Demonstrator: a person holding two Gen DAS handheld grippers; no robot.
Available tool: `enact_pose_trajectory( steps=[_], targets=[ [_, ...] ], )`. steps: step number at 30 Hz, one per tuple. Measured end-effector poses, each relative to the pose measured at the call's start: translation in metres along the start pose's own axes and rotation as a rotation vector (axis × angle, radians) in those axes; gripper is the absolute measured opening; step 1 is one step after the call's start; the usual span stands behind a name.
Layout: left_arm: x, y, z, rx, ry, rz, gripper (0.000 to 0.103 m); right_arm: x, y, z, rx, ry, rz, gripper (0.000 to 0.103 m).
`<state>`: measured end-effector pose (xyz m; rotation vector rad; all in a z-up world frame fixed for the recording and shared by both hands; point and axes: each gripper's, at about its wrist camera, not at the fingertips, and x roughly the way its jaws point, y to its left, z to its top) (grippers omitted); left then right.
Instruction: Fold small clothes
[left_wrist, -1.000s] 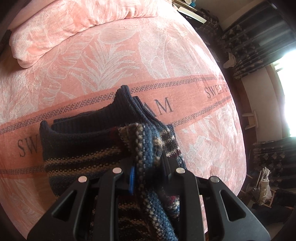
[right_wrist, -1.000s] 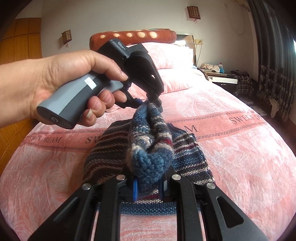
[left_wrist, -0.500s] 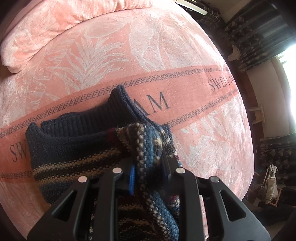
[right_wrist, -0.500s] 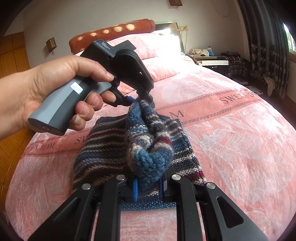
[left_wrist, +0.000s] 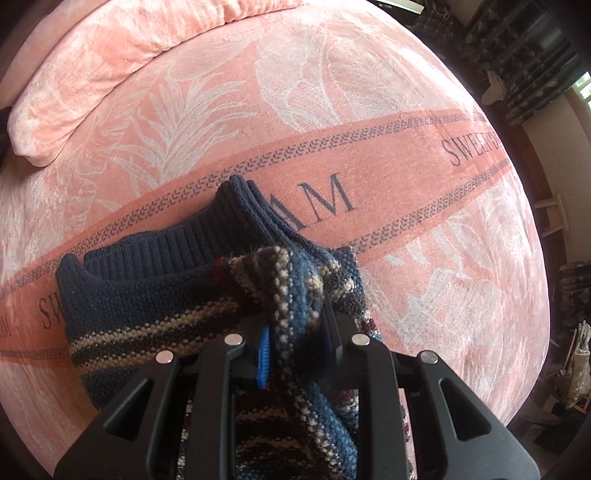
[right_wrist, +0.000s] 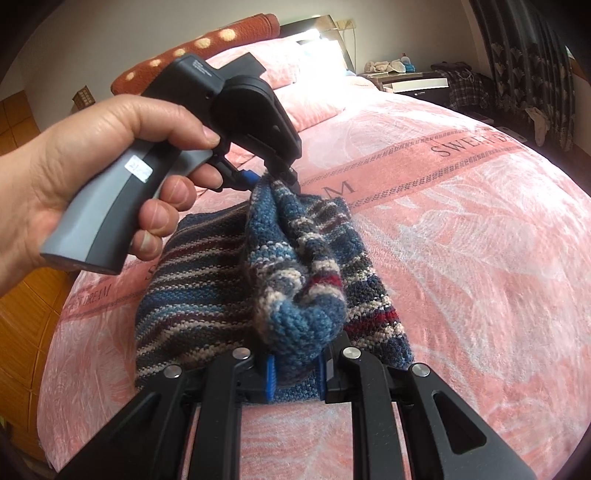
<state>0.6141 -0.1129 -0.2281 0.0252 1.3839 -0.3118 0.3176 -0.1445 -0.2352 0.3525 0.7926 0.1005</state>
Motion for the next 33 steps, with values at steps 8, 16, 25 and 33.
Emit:
enact_pose_trajectory(
  steps=[8,16,25,33],
  targets=[
    [0.012,-0.012,0.003,-0.005,0.001,0.057,0.021,0.006,-0.018,-0.001,0.055,0.025,0.018,0.015],
    [0.017,-0.019,0.002,0.001,-0.046,0.042,0.031,0.015,-0.026,0.000,0.085,0.053,0.023,0.016],
    [-0.038,0.006,-0.012,-0.001,-0.263,-0.177,0.065,0.027,-0.068,0.000,0.267,0.133,0.176,0.038],
    [-0.086,0.063,-0.092,0.036,-0.270,-0.286,0.073,0.026,-0.111,-0.004,0.459,0.195,0.437,0.056]
  ],
)
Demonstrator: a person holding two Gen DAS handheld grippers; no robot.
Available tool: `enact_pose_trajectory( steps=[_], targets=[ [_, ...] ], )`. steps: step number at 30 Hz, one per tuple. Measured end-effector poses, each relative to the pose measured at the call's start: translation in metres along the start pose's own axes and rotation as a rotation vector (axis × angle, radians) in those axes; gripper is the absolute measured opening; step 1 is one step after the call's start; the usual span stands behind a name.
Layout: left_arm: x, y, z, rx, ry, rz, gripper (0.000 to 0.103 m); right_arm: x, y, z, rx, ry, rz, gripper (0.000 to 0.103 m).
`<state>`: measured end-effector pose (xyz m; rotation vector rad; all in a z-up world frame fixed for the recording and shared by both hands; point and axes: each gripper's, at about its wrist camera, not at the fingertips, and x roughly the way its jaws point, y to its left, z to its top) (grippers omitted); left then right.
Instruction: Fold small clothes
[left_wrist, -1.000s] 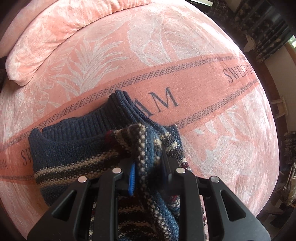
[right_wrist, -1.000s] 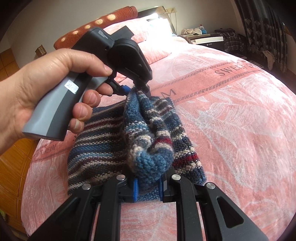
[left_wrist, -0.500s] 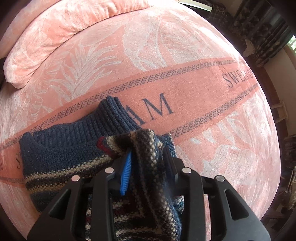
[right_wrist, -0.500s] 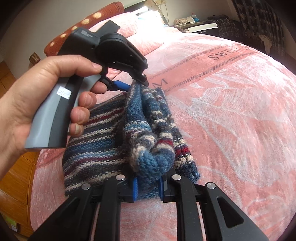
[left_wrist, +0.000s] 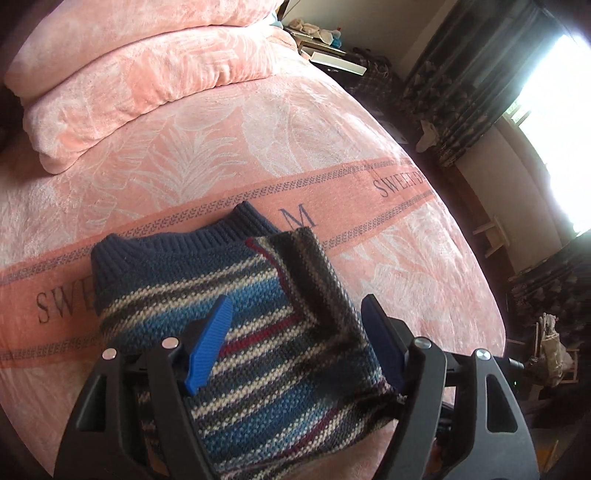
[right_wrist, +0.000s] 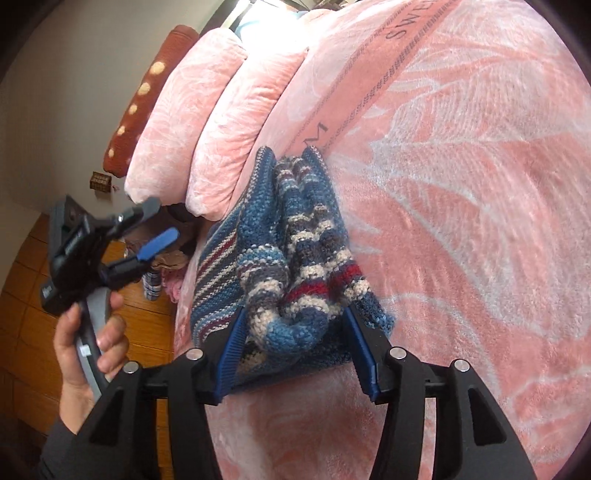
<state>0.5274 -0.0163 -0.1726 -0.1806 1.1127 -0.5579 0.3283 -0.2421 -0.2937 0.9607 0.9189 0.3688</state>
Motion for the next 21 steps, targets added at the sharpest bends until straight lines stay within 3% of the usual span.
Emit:
enact_pose_trajectory(
  steps=[3,7,10,14,21],
  targets=[
    [-0.025,0.028,-0.034,-0.058,0.004,-0.094,0.075,-0.010,-0.003,0.005,0.006,0.032,0.066,0.061],
    [-0.036,0.057,-0.066,-0.142,0.029,-0.220,0.076,0.000,0.011,0.025,-0.060,0.144,0.074,0.063],
    [-0.031,0.076,-0.079,-0.230,0.043,-0.334,0.076,0.021,0.022,0.044,-0.066,0.242,0.055,0.071],
    [-0.014,0.089,-0.086,-0.286,0.063,-0.373,0.075,0.055,0.035,0.063,-0.092,0.346,-0.003,0.072],
    [0.006,0.088,-0.084,-0.297,0.065,-0.439,0.074,0.086,0.053,0.090,-0.116,0.404,-0.039,0.066]
  ],
)
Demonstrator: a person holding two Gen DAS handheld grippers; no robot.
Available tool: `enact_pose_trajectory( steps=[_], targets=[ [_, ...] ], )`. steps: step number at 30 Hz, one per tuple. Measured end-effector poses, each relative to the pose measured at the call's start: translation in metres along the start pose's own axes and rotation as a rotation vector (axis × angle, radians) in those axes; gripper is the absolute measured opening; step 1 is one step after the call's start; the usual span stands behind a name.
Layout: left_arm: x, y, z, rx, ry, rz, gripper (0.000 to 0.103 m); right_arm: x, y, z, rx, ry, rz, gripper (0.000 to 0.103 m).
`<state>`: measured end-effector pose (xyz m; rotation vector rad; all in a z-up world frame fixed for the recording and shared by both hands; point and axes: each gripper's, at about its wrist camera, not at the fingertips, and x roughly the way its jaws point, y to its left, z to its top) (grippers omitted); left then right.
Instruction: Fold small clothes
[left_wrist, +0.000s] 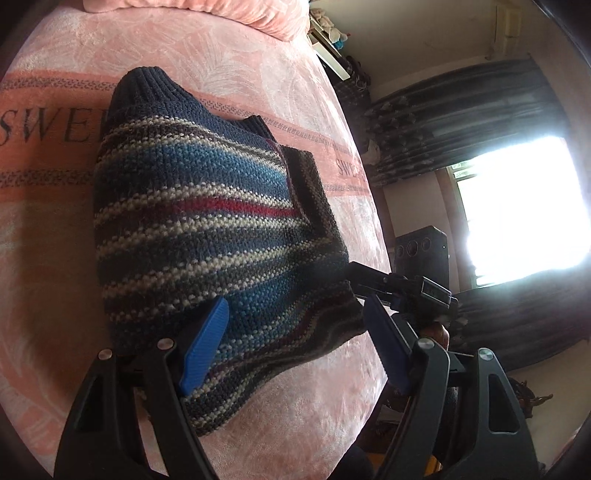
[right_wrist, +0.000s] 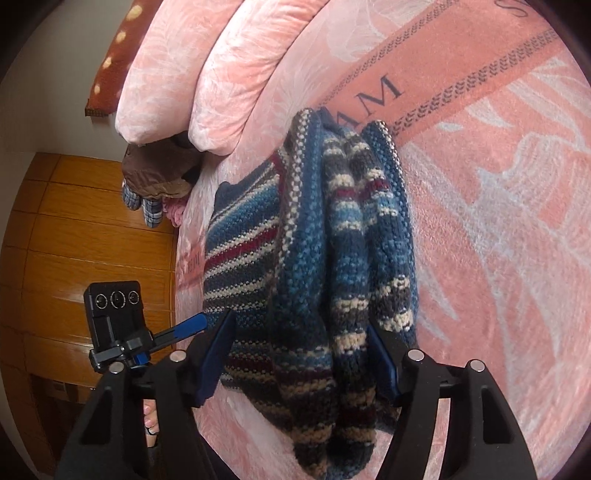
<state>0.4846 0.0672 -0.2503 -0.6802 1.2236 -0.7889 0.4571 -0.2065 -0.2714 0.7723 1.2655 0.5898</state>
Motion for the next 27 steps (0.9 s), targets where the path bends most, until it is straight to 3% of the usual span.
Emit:
enact_pose_trajectory(
  steps=[4,5,6,9,14,20,22,24,27],
  targets=[
    [0.004,0.006,0.005,-0.011,-0.004,-0.033,0.074,0.011,0.003,0.023,-0.016,0.021,-0.034,0.056],
    [0.006,0.007,0.006,-0.015,-0.002,-0.038,0.074,0.011,0.004,0.028,-0.024,0.015,-0.046,0.045],
    [0.008,0.008,0.007,-0.018,0.000,-0.040,0.074,0.012,0.005,0.032,-0.032,0.014,-0.060,0.026],
    [0.009,0.009,0.007,-0.019,0.001,-0.052,0.073,-0.001,0.004,0.030,-0.071,-0.028,-0.096,0.019],
    [0.021,-0.001,0.004,-0.004,0.033,-0.084,0.068,-0.021,-0.035,0.023,-0.009,-0.075,-0.084,0.018],
    [0.033,-0.004,-0.001,0.017,0.061,-0.082,0.067,-0.012,-0.030,0.026,-0.013,-0.069,-0.079,0.019],
    [0.044,0.009,0.001,-0.020,0.083,-0.052,0.055,-0.008,-0.036,0.028,-0.012,-0.049,-0.096,0.023],
    [0.047,0.012,0.001,-0.042,0.094,-0.055,0.055,-0.017,-0.029,0.031,-0.026,-0.062,-0.089,0.034],
    [0.037,-0.002,0.003,-0.026,0.081,-0.125,0.063,-0.038,-0.008,0.049,-0.070,-0.177,-0.094,0.042]
  ],
)
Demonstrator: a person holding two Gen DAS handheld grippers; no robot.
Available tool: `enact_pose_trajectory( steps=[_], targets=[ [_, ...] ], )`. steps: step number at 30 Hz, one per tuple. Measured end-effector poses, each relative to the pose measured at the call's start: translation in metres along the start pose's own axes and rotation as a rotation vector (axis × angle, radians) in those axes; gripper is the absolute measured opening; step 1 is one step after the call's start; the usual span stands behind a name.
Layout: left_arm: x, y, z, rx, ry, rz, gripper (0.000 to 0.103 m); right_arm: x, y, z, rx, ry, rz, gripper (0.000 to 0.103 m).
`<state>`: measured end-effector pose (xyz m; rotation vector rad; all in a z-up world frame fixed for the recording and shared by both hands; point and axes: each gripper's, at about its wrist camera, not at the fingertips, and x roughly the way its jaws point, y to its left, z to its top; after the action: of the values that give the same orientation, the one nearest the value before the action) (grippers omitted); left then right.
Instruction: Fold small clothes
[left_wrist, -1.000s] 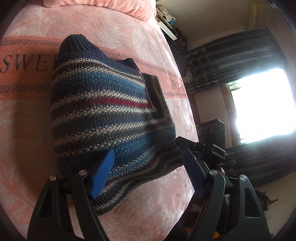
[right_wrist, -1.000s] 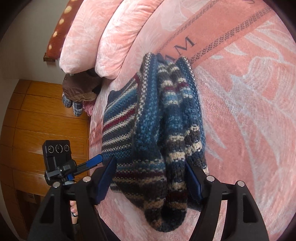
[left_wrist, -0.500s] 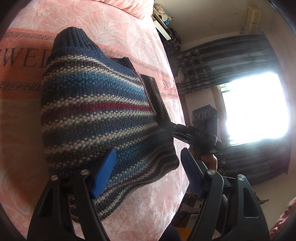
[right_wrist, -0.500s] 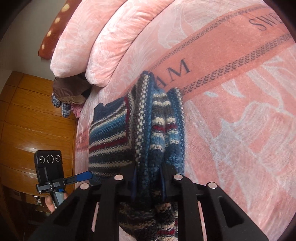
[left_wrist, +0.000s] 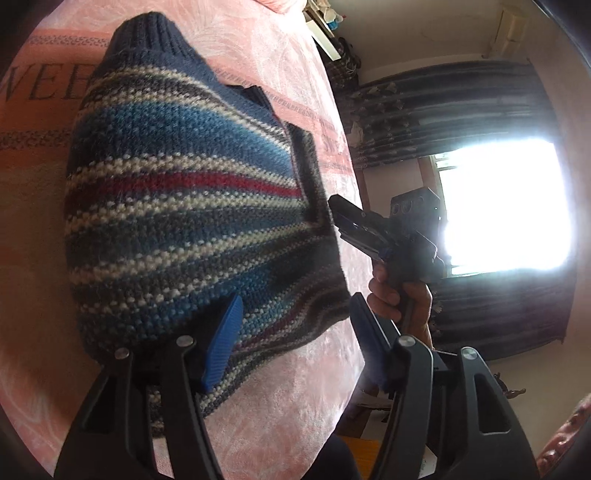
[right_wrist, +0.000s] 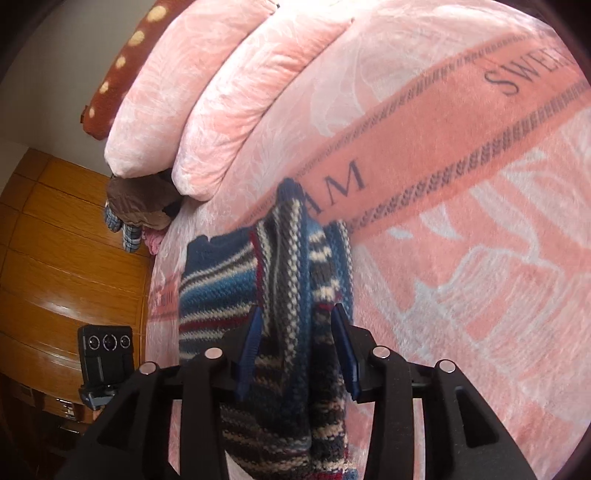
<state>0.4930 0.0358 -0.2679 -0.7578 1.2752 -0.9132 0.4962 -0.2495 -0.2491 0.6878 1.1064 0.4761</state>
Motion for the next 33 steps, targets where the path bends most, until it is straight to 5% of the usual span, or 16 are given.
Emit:
enact_pose_trajectory(
  steps=[5,7,8,13,18,22,24,25,27,29,30,33],
  targets=[
    [-0.023,-0.011,0.021,0.017,-0.086,-0.039,0.067,0.036,0.015,0.039,-0.010,0.044,-0.048,0.044],
    [-0.025,-0.006,0.032,-0.009,-0.100,-0.050,0.067,0.048,0.021,0.046,-0.055,0.046,-0.087,0.014],
    [-0.022,-0.002,0.036,-0.019,-0.099,-0.043,0.069,0.047,0.024,0.048,-0.083,0.017,-0.103,0.010],
    [0.000,0.025,0.041,-0.091,-0.041,0.010,0.063,0.060,-0.021,0.044,-0.011,0.015,-0.229,0.012],
    [-0.031,0.001,0.053,-0.025,-0.117,-0.016,0.064,0.018,-0.003,0.037,-0.022,-0.049,-0.075,0.023],
    [-0.029,-0.005,0.082,-0.014,-0.122,0.003,0.064,0.006,0.021,0.014,-0.126,0.013,-0.004,0.023],
    [-0.012,0.001,0.091,-0.014,-0.082,0.072,0.063,0.017,0.018,0.004,-0.137,0.073,0.000,0.022],
    [-0.005,0.008,0.096,-0.021,-0.069,0.109,0.061,0.026,0.012,0.000,-0.134,0.099,-0.020,0.020],
    [0.005,0.026,0.102,-0.045,-0.055,0.134,0.049,0.037,-0.015,-0.005,-0.101,0.118,-0.047,0.000],
    [0.010,0.038,0.103,-0.065,-0.060,0.147,0.029,0.034,-0.035,-0.006,-0.038,0.103,0.000,0.000],
    [0.008,0.038,0.102,-0.069,-0.058,0.157,0.030,0.030,-0.032,-0.007,-0.038,0.090,0.003,0.000],
    [-0.013,0.022,0.095,-0.041,-0.097,0.165,0.052,0.008,-0.004,-0.022,-0.107,0.067,0.053,0.004]
  ],
)
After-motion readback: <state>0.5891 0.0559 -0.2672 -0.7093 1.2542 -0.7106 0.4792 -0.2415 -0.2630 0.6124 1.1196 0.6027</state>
